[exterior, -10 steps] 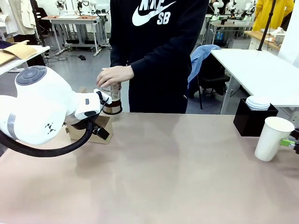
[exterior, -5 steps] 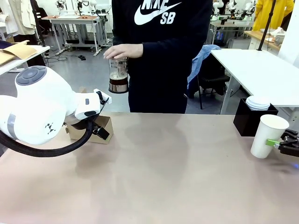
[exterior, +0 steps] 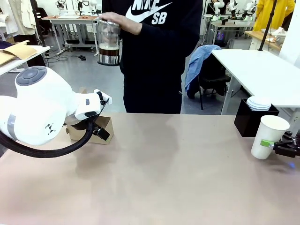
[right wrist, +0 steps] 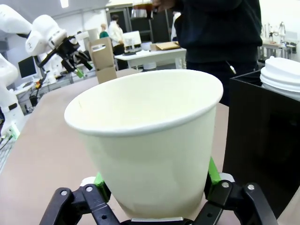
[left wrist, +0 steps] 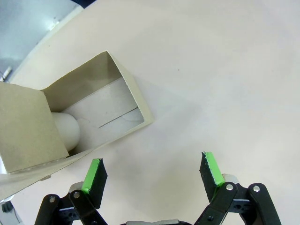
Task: Pour a drink into a cup and package it in a carrier.
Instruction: Pick up the 600 ml Paper Cup and place it in the middle top area of the table.
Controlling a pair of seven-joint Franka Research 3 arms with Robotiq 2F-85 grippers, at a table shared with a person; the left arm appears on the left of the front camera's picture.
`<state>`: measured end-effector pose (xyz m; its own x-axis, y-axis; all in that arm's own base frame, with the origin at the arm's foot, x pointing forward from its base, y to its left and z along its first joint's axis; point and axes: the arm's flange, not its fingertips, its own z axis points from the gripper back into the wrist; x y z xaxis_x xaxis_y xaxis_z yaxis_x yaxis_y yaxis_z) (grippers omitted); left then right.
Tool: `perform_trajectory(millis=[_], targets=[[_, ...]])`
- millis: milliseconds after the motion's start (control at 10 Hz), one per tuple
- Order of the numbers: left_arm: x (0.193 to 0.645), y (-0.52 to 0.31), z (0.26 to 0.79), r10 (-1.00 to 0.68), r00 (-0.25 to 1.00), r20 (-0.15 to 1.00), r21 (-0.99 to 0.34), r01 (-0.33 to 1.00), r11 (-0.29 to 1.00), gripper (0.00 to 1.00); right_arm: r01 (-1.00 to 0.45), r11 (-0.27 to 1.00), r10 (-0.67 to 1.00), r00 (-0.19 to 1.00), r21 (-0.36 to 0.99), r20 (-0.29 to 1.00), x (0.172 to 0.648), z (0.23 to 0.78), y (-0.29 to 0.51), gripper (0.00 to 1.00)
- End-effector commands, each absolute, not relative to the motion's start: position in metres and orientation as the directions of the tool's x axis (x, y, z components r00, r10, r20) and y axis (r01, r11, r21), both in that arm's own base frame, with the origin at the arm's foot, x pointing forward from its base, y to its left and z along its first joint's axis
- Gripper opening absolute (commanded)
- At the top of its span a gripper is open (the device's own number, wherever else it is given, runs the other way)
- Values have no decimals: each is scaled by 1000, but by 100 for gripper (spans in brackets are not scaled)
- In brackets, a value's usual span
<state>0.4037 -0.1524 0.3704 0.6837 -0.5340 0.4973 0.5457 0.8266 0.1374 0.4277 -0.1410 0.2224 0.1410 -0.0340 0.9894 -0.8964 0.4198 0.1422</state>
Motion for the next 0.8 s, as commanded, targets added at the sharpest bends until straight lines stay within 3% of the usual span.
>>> perform_trajectory(millis=[0, 400, 700], targets=[[404, -152, 370, -533, 684, 498, 136, 546, 827, 100, -895, 422, -35, 142, 143, 989, 427, 223, -141, 80], [404, -152, 370, -533, 684, 498, 136, 546, 827, 100, -896, 421, -34, 141, 143, 989, 427, 222, -142, 80], [404, -152, 370, -533, 684, 498, 136, 546, 827, 100, -858, 491, -104, 114, 151, 988, 394, 287, -121, 80]])
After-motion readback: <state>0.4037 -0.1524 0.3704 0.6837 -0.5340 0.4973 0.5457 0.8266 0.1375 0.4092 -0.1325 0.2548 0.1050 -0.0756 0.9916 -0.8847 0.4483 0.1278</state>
